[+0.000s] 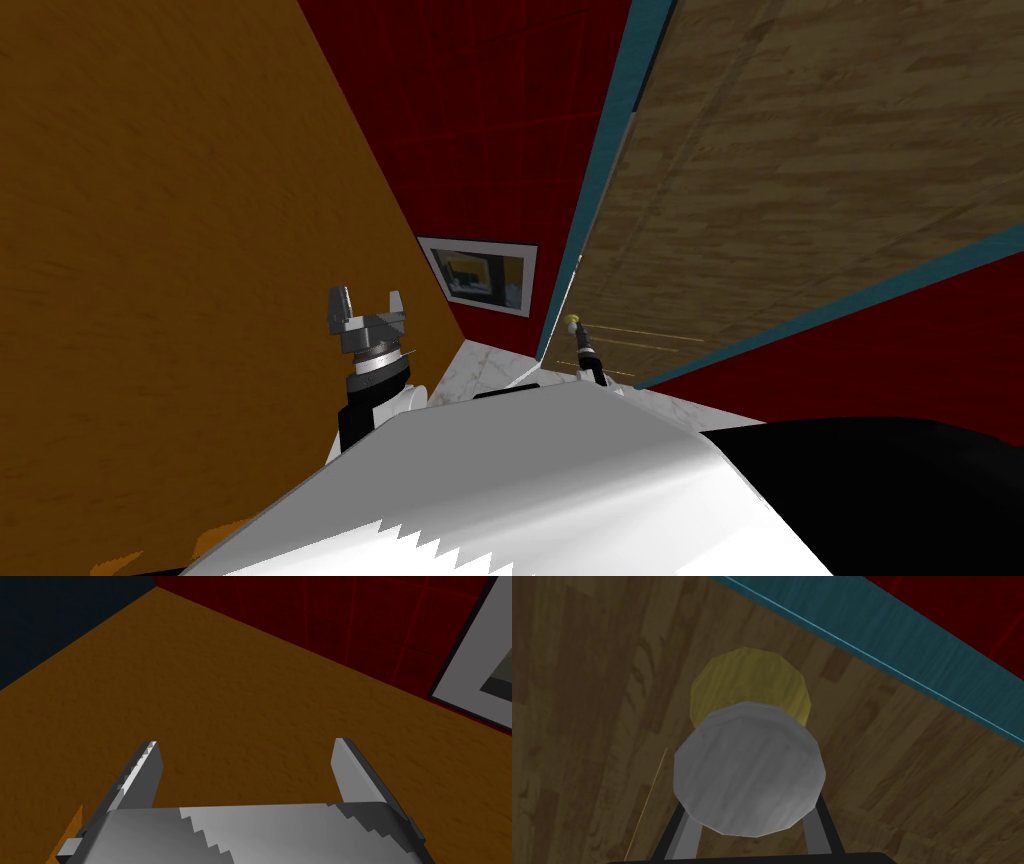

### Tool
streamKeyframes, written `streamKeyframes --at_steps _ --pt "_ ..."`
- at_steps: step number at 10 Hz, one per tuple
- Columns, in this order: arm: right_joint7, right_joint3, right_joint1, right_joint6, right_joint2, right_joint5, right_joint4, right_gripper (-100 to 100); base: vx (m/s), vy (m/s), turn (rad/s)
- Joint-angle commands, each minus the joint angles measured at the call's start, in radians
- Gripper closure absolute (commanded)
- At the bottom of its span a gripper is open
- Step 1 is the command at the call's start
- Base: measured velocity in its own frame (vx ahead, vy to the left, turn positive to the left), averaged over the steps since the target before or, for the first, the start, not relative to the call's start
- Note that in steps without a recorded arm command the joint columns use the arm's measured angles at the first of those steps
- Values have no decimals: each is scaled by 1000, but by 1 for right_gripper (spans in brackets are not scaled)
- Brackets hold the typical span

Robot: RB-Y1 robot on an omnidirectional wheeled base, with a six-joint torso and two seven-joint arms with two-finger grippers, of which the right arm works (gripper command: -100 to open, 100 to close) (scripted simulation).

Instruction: Pull the door open

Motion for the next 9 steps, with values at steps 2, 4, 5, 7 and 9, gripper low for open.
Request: streamKeyframes --at_steps 2,4,5,7,9 --pt "-53 17 -7 -8 11 -5 17 100 -25 -5 21" --pt "-119 27 -10 -9 7 -20 21 100 -35 -9 42" --pt "-137 27 -10 -9 7 -20 21 100 -29 -5 14" --pt "-178 32 -12 -9 5 -28 23 100 -26 -4 17" --pt "-244 42 -15 -10 2 -44 27 100 -35 -14 35"
